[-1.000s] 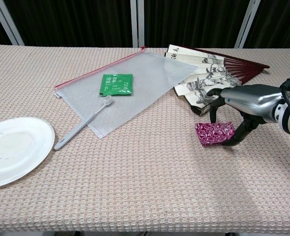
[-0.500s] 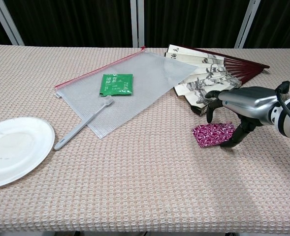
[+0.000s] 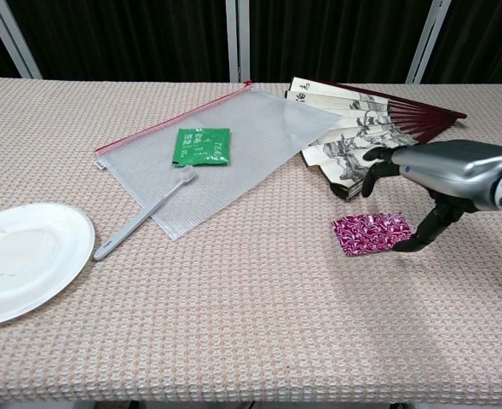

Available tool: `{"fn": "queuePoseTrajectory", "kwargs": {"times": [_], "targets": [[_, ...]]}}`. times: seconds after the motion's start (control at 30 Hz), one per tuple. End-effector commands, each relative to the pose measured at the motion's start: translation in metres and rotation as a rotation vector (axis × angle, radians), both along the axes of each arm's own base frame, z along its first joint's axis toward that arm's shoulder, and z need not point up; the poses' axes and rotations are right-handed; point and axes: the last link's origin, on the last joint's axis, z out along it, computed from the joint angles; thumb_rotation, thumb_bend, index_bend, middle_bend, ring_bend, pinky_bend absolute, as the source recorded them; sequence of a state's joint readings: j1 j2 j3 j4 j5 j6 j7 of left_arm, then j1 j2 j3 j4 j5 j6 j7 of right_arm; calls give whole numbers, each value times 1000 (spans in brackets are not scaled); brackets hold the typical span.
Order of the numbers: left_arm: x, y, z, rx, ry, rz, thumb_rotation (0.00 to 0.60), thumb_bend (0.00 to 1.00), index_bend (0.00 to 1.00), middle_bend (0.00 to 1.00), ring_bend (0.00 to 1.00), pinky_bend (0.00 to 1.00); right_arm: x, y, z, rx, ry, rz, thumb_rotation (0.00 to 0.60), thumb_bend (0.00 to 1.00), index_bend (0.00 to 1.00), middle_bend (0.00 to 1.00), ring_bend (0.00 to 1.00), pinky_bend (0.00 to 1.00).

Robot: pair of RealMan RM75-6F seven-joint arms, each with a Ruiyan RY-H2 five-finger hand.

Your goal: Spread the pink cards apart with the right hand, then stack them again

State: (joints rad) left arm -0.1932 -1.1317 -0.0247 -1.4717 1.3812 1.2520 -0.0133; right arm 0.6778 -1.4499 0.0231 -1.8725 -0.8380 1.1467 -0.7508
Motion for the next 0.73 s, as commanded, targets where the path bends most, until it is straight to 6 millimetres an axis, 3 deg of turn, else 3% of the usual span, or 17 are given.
{"fn": "queuePoseTrajectory", "kwargs": {"times": [0.03,0.13,0.37,0.53,0.73], "targets": [[1,0,2,8,-2,-4,0,51,0,0,0,150,-14,13,35,-80,-22,22,600,396,165,6,0,0],[3,0,4,22,-4,-16,0,51,0,0,0,150,-42,23,67,-192,-29,41,600,394,20,0,0,0],[8,-3,6,53,-2,-51,0,51,0,0,0,150,-127,58,137,-485,62,-24,600,393,0,0,0,0],[19,-6,9,94,4,-109,0,51,0,0,0,150,-165,78,155,-541,43,-104,600,395,0,0,0,0],[28,-20,11,135,11,-164,0,51,0,0,0,150,-179,86,159,-552,18,-112,600,407,0,0,0,0]]}}
